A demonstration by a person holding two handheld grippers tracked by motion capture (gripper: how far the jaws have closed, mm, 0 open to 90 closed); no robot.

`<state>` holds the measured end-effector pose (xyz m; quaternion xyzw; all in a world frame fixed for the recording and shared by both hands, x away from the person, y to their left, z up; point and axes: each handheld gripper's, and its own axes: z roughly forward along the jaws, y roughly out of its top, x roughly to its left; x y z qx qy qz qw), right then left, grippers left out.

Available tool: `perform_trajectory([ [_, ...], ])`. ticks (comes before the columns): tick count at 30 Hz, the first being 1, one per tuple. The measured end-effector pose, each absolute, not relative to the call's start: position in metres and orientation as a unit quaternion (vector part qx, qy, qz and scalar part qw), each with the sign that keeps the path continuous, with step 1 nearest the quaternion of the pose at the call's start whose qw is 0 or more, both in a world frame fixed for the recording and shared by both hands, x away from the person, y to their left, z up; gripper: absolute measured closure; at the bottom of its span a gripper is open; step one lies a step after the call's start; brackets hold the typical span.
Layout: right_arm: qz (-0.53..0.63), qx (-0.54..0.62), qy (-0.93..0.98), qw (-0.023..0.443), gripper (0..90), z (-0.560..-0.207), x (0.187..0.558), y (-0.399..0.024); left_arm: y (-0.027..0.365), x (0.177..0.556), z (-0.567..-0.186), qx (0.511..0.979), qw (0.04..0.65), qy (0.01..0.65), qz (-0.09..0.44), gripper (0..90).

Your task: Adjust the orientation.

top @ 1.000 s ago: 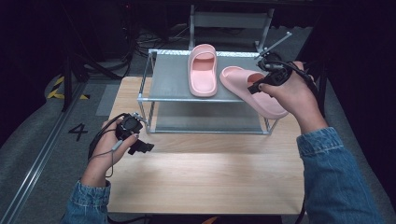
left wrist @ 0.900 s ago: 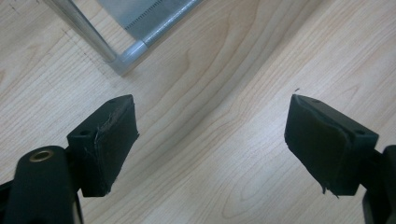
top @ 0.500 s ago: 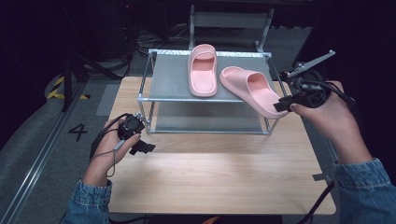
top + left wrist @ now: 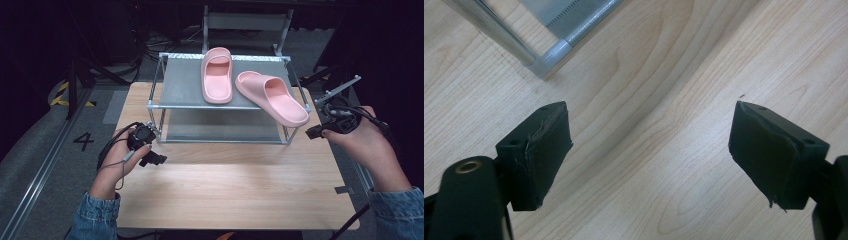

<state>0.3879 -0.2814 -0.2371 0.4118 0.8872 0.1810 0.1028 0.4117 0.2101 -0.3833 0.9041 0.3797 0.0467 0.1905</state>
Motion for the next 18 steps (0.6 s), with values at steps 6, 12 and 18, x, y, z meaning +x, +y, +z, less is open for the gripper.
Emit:
perform_trajectory([
  [6,0.182,0.407,0.89,0.098,90.0,-0.246,0.397,-0.276,0.211,0.41,-0.384,0.905,0.19,0.379,0.044,17.7],
  [12,0.192,0.396,0.892,0.103,90.0,-0.245,0.404,-0.262,0.217,0.409,-0.386,0.902,0.187,0.386,0.044,17.7],
  [18,0.195,0.382,0.898,0.1,90.0,-0.245,0.409,-0.246,0.221,0.406,-0.386,0.899,0.187,0.393,0.043,17.7],
])
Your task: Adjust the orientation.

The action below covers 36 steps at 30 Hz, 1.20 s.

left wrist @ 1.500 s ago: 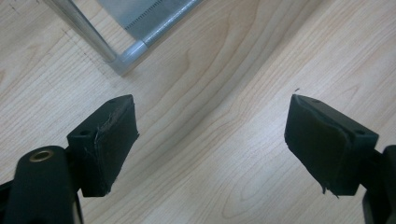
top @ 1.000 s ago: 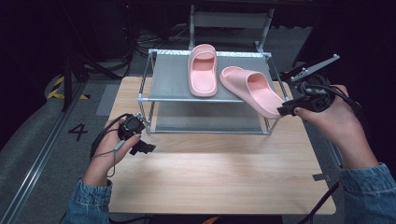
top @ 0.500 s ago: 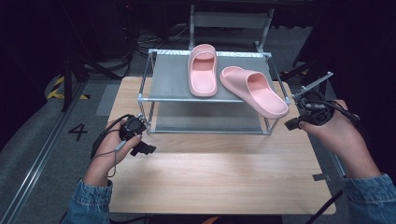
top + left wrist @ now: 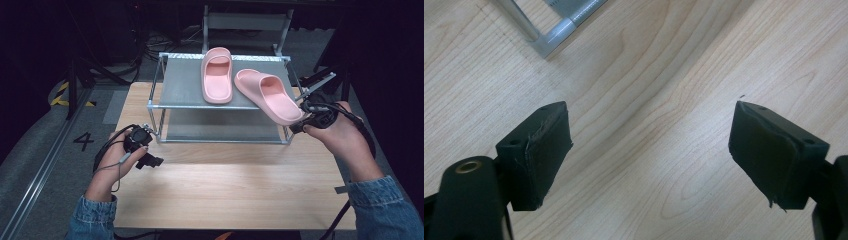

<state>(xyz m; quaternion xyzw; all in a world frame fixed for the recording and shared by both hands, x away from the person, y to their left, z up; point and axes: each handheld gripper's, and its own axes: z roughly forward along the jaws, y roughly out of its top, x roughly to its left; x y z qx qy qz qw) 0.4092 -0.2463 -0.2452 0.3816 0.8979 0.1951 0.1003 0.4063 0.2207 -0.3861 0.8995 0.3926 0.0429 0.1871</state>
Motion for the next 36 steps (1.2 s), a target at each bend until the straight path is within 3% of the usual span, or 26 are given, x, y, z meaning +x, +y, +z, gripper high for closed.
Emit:
perform_trajectory([
  [36,0.217,0.34,0.911,0.087,90.0,-0.256,0.483,-0.145,0.236,0.397,-0.389,0.895,0.18,0.405,0.048,17.7],
])
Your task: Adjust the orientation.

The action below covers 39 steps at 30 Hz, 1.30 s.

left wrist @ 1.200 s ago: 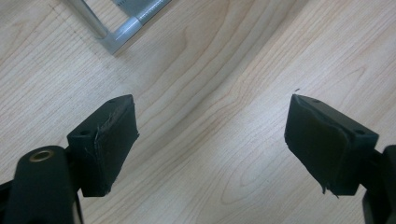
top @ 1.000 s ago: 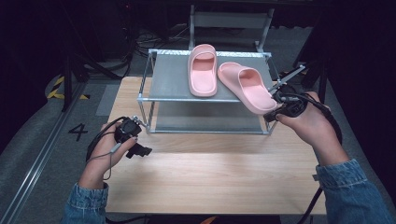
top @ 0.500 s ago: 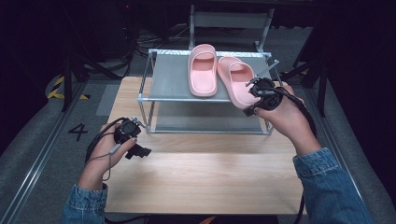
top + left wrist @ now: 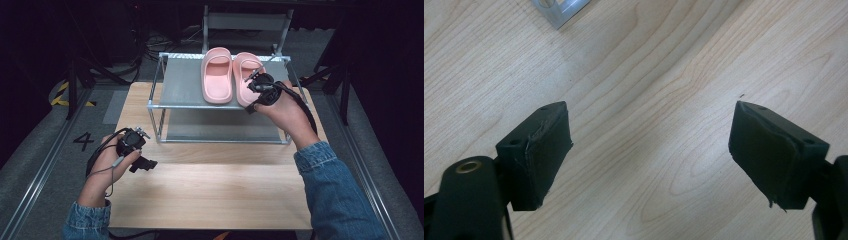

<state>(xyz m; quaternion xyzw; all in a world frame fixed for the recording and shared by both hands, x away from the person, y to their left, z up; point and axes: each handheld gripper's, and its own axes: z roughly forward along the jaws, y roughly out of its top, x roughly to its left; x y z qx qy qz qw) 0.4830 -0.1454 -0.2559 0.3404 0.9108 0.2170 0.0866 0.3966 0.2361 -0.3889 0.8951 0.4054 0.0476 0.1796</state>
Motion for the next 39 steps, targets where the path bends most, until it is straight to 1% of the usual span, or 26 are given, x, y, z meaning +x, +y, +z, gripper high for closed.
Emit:
perform_trajectory([
  [4,0.223,0.34,0.91,0.08,90.0,-0.255,0.49,-0.14,0.236,0.397,-0.389,0.895,0.18,0.405,0.047,17.7],
  [11,0.213,0.347,0.909,0.089,90.0,-0.258,0.5,-0.137,0.236,0.398,-0.39,0.896,0.18,0.403,0.046,17.7],
  [15,0.232,0.345,0.906,0.086,90.0,-0.26,0.506,-0.135,0.235,0.399,-0.391,0.897,0.177,0.402,0.046,17.7],
  [19,0.239,0.337,0.905,0.1,90.0,-0.259,0.504,-0.133,0.235,0.399,-0.391,0.897,0.179,0.401,0.044,17.7],
  [22,0.26,0.35,0.892,0.118,90.0,-0.246,0.501,-0.148,0.236,0.399,-0.391,0.896,0.178,0.404,0.045,17.7],
  [25,0.257,0.382,0.877,0.136,90.0,-0.239,0.505,-0.169,0.236,0.398,-0.392,0.897,0.176,0.404,0.043,17.7],
  [31,0.235,0.428,0.859,0.157,90.0,-0.245,0.515,-0.196,0.239,0.396,-0.392,0.895,0.175,0.406,0.046,17.7],
  [36,0.209,0.465,0.846,0.153,90.0,-0.259,0.525,-0.206,0.242,0.394,-0.392,0.893,0.175,0.412,0.046,17.7],
  [39,0.221,0.476,0.842,0.127,90.0,-0.268,0.53,-0.207,0.243,0.393,-0.393,0.893,0.173,0.412,0.045,17.7],
])
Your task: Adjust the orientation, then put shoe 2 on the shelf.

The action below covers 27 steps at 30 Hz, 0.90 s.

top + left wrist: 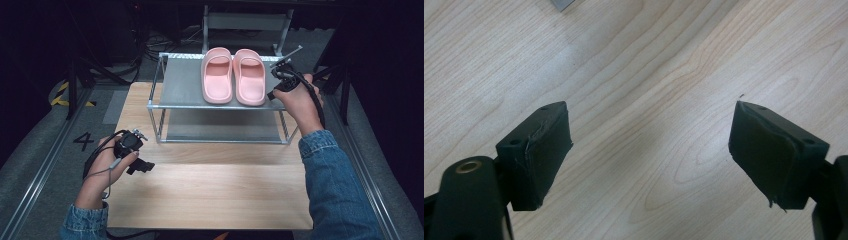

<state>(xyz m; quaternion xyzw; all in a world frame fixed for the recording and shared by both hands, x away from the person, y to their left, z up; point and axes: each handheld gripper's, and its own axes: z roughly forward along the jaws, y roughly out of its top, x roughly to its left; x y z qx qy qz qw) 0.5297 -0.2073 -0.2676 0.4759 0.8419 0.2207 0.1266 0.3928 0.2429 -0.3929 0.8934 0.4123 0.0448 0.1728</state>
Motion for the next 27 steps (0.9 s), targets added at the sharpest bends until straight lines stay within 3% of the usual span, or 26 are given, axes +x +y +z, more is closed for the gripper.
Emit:
perform_trajectory([
  [6,0.248,0.466,0.842,0.105,90.0,-0.267,0.529,-0.203,0.244,0.393,-0.393,0.893,0.173,0.414,0.046,17.7],
  [15,0.254,0.456,0.842,0.135,90.0,-0.256,0.516,-0.209,0.241,0.395,-0.393,0.896,0.17,0.407,0.044,17.7],
  [27,0.288,0.428,0.844,0.148,90.0,-0.246,0.469,-0.243,0.242,0.393,-0.393,0.895,0.169,0.41,0.045,17.7],
])
